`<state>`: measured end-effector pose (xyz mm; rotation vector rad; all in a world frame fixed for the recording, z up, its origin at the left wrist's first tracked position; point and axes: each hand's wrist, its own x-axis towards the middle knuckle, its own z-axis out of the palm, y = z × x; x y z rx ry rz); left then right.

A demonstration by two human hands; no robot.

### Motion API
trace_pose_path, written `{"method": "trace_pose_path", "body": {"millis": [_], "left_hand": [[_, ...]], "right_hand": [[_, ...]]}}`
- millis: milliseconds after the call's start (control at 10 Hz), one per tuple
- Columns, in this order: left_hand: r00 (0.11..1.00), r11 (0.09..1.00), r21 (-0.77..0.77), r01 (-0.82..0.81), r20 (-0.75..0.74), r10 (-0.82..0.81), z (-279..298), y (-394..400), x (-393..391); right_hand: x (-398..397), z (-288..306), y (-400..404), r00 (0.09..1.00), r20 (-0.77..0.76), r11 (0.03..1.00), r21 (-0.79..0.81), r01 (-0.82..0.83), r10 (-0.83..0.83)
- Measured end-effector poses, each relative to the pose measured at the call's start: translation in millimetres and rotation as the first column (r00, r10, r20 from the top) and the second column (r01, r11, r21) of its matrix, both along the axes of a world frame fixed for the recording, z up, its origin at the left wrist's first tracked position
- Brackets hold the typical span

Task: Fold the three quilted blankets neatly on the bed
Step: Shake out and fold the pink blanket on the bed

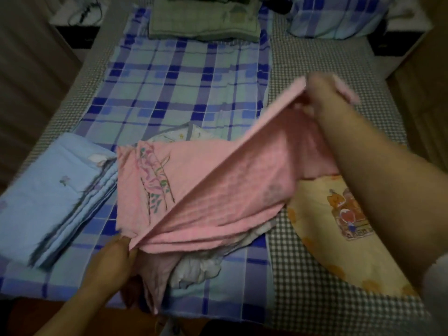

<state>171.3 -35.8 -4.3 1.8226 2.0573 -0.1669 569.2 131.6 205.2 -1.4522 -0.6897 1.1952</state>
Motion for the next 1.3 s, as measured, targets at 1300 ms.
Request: {"method": "trace_pose_path", "body": {"millis": [1300], "left_hand": [[0.98,0.98,-0.15,-0.134,0.128,0.154,-16.8,-18.3,-21.9]], "right_hand": [[-38.4,-278.9,79.3,0.192,0.961,0.885,-0.091,-0.456,0.197]]}}
